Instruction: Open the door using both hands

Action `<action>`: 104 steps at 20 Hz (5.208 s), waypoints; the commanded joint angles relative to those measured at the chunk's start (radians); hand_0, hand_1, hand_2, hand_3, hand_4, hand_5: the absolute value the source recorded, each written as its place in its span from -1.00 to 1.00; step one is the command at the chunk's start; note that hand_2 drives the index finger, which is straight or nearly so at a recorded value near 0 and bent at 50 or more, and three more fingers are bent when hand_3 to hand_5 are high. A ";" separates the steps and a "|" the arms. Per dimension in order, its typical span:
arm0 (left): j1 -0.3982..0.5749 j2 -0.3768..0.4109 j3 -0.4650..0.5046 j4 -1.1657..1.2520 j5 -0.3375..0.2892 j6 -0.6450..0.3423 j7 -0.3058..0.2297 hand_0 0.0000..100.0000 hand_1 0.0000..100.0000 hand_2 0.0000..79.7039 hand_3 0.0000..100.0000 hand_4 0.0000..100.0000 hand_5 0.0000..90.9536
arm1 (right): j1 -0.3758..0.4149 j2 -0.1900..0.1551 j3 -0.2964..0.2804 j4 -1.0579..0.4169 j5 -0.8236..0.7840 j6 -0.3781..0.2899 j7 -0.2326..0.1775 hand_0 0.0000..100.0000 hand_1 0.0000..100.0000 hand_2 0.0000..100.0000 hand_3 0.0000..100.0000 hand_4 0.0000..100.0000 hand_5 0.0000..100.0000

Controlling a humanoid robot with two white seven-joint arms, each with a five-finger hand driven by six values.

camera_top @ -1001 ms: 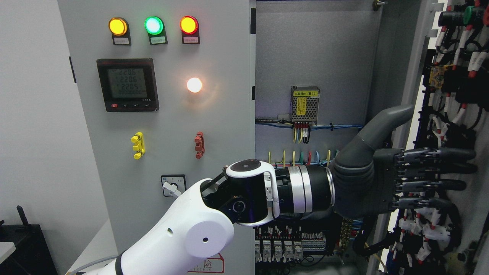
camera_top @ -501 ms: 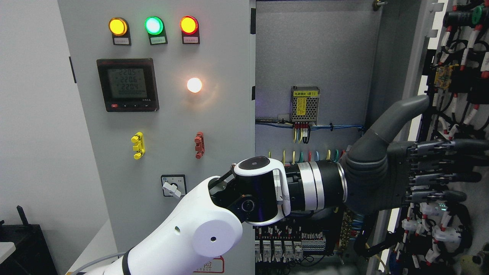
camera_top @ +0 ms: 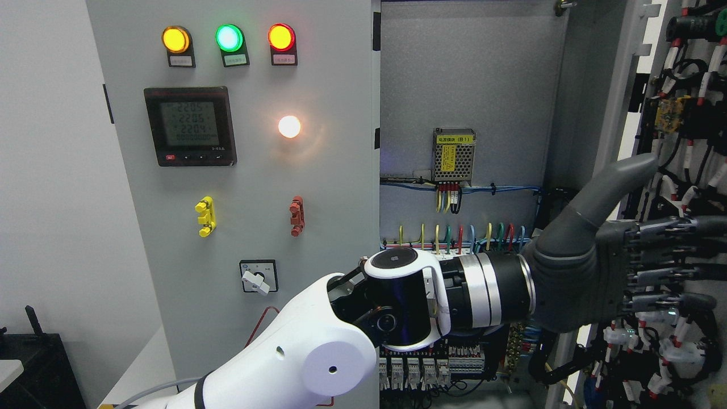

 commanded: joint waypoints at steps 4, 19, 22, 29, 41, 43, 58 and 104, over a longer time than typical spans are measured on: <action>0.000 -0.035 -0.135 -0.014 0.014 -0.049 0.013 -1.00 -1.00 -1.00 -1.00 -0.92 -1.00 | 0.000 0.000 0.000 0.000 0.000 0.000 0.000 -1.00 -1.00 -1.00 -1.00 -1.00 -1.00; 0.001 -0.039 -0.215 -0.005 0.012 -0.116 0.017 -1.00 -1.00 -1.00 -1.00 -0.92 -1.00 | 0.000 0.000 0.000 0.000 0.000 0.000 0.000 -1.00 -1.00 -1.00 -1.00 -1.00 -1.00; 0.001 -0.039 -0.214 -0.005 0.010 -0.116 0.017 -1.00 -1.00 -1.00 -1.00 -0.92 -1.00 | 0.000 0.000 0.000 0.000 0.000 0.000 0.000 -1.00 -1.00 -1.00 -1.00 -1.00 -1.00; -0.002 -0.030 -0.113 0.001 0.003 -0.067 0.017 -1.00 -1.00 -1.00 -1.00 -0.92 -1.00 | 0.000 0.000 0.000 0.000 0.000 0.000 0.001 -1.00 -1.00 -1.00 -1.00 -1.00 -1.00; 0.021 0.093 0.174 -0.011 0.009 0.154 0.008 -1.00 -1.00 -1.00 -1.00 -0.92 -1.00 | 0.000 0.000 0.000 0.000 0.000 0.000 0.001 -1.00 -1.00 -1.00 -1.00 -1.00 -1.00; 0.050 0.145 0.181 -0.023 0.009 0.155 0.008 -1.00 -1.00 -1.00 -1.00 -0.92 -1.00 | 0.000 0.000 0.000 0.000 0.000 0.000 0.000 -1.00 -1.00 -1.00 -1.00 -1.00 -1.00; 0.398 0.519 0.194 -0.195 -0.037 0.140 0.002 -1.00 -1.00 -1.00 -1.00 -0.92 -1.00 | 0.000 0.000 0.000 0.000 0.000 0.000 0.000 -1.00 -1.00 -1.00 -1.00 -1.00 -1.00; 1.566 0.857 0.599 -0.275 -0.578 -0.064 -0.072 -1.00 -1.00 -1.00 -1.00 -0.92 -1.00 | 0.000 0.000 0.000 0.000 0.000 0.000 0.000 -1.00 -1.00 -1.00 -1.00 -1.00 -1.00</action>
